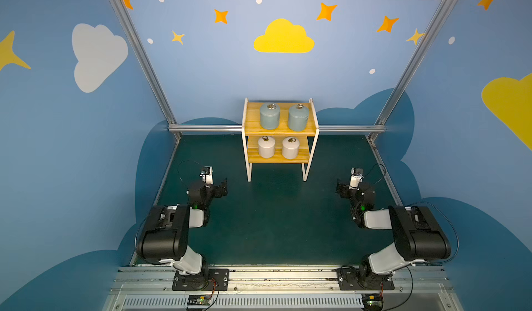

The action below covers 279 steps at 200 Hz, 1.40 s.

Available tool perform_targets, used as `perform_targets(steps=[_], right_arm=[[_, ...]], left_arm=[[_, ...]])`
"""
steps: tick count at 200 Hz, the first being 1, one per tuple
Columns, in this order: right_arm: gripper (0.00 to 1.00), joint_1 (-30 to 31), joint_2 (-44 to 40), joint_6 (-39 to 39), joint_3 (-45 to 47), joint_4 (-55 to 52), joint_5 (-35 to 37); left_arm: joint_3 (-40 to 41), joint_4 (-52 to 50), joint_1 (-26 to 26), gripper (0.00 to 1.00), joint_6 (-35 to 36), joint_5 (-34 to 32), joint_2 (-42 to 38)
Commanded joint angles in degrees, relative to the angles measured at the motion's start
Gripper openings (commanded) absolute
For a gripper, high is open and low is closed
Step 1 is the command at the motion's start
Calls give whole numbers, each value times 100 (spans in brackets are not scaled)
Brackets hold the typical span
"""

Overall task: Remove the tea canisters from the shelf
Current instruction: Pick up the tea canister from the shelf.

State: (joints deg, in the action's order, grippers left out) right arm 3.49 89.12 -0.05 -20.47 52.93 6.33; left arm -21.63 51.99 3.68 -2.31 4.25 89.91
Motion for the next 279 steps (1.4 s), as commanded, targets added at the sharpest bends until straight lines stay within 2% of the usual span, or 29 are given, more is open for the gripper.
perform_targets(steps=[1, 205, 219, 238, 245, 255, 271, 279], right_arm=[[93, 16, 18, -41, -54, 135, -97], [93, -15, -130, -24, -40, 47, -159], [93, 65, -554, -140, -89, -403, -222], [93, 153, -1535, -22, -554, -2255, -298], [93, 157, -1919, -114, -756, -2924, -666], [93, 197, -2360, -214, -975, -3558, -1174], [93, 402, -2934, -94, -1365, -4413, -1198], [93, 505, -3148, -70, -1578, -4786, -1170]], left_arm=[[29, 111, -15, 100, 81, -3, 24], [90, 180, -98, 98, 119, -173, -56], [122, -204, -150, 98, 151, -283, -617], [-226, -2145, -153, 95, -213, -360, -1885], [-336, -2729, -180, 93, -259, -269, -2362], [-436, -3388, -311, 90, -307, -260, -3003], [-724, -4334, -651, 89, -269, -506, -3809], [-907, -4750, -754, 89, -197, -382, -4066]])
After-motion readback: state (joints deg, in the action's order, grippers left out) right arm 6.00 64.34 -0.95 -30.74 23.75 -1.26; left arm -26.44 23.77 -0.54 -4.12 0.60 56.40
